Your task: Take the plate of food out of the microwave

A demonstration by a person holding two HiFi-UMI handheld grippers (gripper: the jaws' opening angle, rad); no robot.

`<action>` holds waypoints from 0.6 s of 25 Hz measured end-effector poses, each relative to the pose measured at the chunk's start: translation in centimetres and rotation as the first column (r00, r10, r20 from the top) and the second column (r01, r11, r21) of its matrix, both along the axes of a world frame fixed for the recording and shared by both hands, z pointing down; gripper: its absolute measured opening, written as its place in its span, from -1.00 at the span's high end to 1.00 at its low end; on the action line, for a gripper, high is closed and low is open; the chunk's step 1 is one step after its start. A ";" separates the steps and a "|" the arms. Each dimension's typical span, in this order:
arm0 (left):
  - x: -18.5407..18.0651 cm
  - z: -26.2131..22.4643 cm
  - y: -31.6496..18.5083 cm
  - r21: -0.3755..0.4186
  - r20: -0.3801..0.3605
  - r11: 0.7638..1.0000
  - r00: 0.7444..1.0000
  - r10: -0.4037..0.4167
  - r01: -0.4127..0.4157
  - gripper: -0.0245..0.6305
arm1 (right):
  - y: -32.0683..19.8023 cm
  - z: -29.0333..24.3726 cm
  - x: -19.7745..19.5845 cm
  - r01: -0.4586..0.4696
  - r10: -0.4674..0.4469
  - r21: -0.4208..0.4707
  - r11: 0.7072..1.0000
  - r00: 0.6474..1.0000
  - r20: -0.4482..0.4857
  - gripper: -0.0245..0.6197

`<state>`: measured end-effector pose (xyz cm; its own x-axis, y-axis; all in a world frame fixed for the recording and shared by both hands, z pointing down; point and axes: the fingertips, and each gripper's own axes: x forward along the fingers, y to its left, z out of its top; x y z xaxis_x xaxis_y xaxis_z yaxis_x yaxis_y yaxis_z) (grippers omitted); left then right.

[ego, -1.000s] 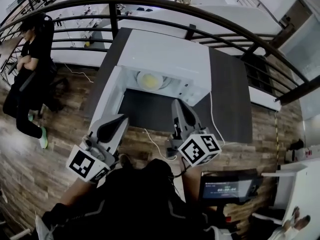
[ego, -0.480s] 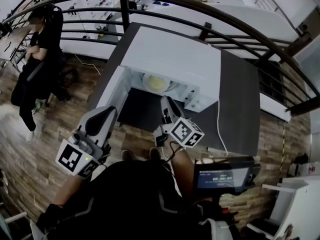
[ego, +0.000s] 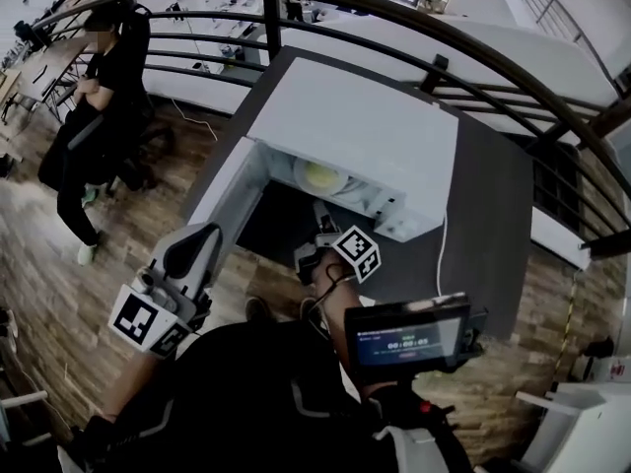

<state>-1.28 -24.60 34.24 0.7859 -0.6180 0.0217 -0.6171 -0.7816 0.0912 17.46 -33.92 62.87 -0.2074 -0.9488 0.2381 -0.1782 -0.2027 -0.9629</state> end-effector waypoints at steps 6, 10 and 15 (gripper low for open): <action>-1.1 1.1 -0.7 -0.005 0.062 0.998 0.996 -0.058 0.058 0.92 | -3.3 4.1 -0.6 -0.044 0.056 -0.085 0.995 0.988 0.146 0.26; -2.0 0.9 -1.1 -0.007 0.087 0.996 0.992 -0.086 0.087 0.92 | -4.5 5.2 -1.1 -0.077 0.102 -0.130 0.989 0.975 0.199 0.26; -3.2 0.9 -1.5 -0.012 0.101 0.992 0.987 -0.122 0.124 0.92 | -5.6 5.8 -1.1 -0.126 0.160 -0.151 0.981 0.956 0.245 0.26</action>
